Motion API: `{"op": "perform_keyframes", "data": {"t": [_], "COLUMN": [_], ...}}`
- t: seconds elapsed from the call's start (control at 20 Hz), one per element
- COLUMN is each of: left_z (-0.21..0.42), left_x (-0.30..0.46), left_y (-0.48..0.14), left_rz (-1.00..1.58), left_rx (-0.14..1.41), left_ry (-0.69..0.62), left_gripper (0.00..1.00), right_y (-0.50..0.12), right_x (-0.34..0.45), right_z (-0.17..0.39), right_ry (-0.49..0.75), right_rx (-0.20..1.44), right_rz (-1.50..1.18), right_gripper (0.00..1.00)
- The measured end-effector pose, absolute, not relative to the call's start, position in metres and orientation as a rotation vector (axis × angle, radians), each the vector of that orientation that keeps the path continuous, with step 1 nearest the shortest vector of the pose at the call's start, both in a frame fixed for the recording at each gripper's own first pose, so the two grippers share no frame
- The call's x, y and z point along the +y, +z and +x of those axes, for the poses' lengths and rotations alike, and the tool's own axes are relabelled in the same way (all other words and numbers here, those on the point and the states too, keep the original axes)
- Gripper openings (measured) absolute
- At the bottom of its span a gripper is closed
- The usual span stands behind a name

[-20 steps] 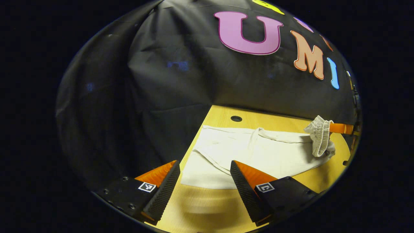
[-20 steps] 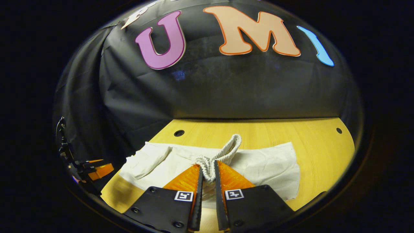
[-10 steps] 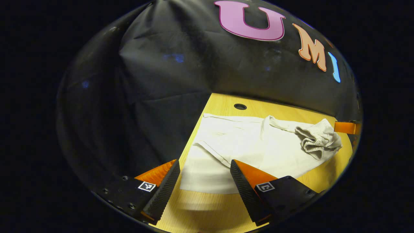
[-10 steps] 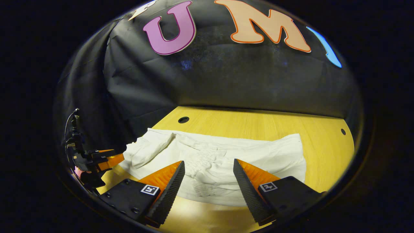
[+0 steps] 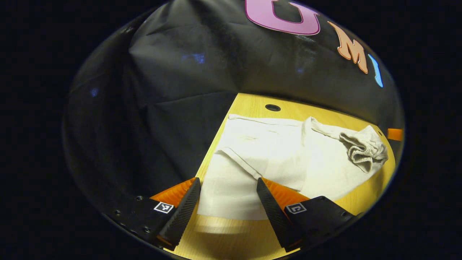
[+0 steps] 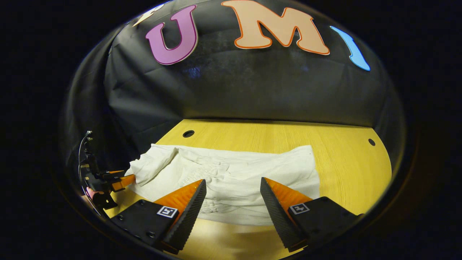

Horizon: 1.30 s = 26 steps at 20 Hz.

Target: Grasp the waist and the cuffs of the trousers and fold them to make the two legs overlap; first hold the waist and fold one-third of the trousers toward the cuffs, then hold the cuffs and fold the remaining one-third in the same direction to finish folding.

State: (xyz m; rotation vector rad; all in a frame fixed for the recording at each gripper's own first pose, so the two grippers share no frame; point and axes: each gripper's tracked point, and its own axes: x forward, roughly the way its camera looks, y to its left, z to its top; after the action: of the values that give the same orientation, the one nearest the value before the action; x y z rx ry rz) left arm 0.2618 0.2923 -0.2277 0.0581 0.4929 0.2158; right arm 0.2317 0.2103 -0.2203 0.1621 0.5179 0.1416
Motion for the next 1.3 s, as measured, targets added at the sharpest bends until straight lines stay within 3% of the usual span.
{"op": "perform_keyframes", "data": {"t": [0.05, 0.15, 0.2, 0.5, 0.65, 0.7, 0.75, 0.8, 0.85, 0.9, 0.95, 1.0, 1.1, 1.3], "left_z": [0.261, 0.261, 0.26, 0.259, 0.259, 0.26, 0.261, 0.261, 0.263, 0.264, 0.265, 0.265, 0.266, 0.269], "left_x": [0.293, 0.293, 0.293, 0.292, 0.289, 0.286, 0.283, 0.283, 0.281, 0.278, 0.275, 0.274, 0.274, 0.271], "left_y": [-0.227, -0.229, -0.229, -0.228, -0.23, -0.23, -0.23, -0.23, -0.229, -0.23, -0.228, -0.228, -0.226, -0.219], "left_rz": [0.064, 0.071, 0.07, 0.068, 0.078, 0.071, 0.066, 0.071, 0.067, 0.06, 0.047, 0.039, 0.023, 0.01], "left_rx": [0.497, 0.498, 0.497, 0.502, 0.514, 0.511, 0.516, 0.512, 0.508, 0.504, 0.498, 0.495, 0.479, 0.452], "left_ry": [0.217, 0.215, 0.216, 0.204, 0.177, 0.17, 0.165, 0.156, 0.148, 0.14, 0.136, 0.14, 0.15, 0.168], "left_gripper": [0.96, 0.96, 0.96, 0.93, 0.81, 0.73, 0.66, 0.52, 0.48, 0.37, 0.29, 0.11, 0.01, 0.0], "right_y": [-0.22, -0.22, -0.22, -0.218, -0.217, -0.217, -0.217, -0.217, -0.218, -0.219, -0.219, -0.219, -0.217, -0.213], "right_x": [0.209, 0.207, 0.206, 0.203, 0.203, 0.203, 0.202, 0.201, 0.201, 0.201, 0.2, 0.199, 0.198, 0.19], "right_z": [0.231, 0.23, 0.229, 0.225, 0.221, 0.22, 0.219, 0.217, 0.216, 0.214, 0.213, 0.212, 0.21, 0.205], "right_ry": [0.139, 0.134, 0.133, 0.135, 0.134, 0.133, 0.131, 0.13, 0.129, 0.129, 0.128, 0.127, 0.127, 0.12], "right_rx": [0.517, 0.519, 0.52, 0.526, 0.531, 0.528, 0.527, 0.529, 0.53, 0.532, 0.533, 0.533, 0.53, 0.521], "right_rz": [0.161, 0.158, 0.156, 0.15, 0.147, 0.143, 0.139, 0.135, 0.131, 0.129, 0.127, 0.125, 0.12, 0.105], "right_gripper": [0.96, 0.92, 0.96, 0.97, 0.97, 0.92, 0.97, 0.96, 0.97, 0.92, 0.97, 0.97, 0.97, 0.96]}}
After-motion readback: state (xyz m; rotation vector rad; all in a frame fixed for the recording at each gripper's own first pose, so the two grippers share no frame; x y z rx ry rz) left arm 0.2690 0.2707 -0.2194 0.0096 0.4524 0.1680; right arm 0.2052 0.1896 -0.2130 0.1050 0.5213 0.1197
